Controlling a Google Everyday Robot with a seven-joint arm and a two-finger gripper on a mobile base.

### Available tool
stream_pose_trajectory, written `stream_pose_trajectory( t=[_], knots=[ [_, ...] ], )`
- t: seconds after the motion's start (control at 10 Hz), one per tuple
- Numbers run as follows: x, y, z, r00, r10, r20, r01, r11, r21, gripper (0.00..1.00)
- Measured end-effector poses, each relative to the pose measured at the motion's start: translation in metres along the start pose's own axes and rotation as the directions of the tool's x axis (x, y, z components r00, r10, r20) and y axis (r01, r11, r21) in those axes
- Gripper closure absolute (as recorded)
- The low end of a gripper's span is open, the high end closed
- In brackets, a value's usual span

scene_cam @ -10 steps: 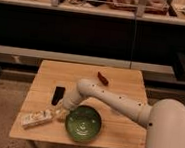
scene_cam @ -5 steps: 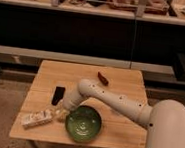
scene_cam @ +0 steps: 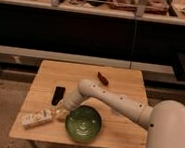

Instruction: Stand the bottle upright

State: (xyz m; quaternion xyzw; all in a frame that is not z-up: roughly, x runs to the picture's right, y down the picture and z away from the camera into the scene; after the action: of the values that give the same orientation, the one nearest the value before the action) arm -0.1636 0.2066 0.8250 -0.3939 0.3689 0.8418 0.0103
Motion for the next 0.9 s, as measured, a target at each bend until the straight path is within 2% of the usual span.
stream_pose_trajectory(
  t=[0.3,0.6,0.9],
  knots=[
    [0.009,0.006,-0.013,0.999,-0.030,0.017,0.031,0.999,-0.023,0.98],
    [0.027,0.017,-0.043,0.995,-0.085,0.058,0.087,0.995,-0.050,0.98],
    [0.040,0.019,-0.064,0.990,-0.114,0.089,0.119,0.991,-0.055,0.98]
  ],
)
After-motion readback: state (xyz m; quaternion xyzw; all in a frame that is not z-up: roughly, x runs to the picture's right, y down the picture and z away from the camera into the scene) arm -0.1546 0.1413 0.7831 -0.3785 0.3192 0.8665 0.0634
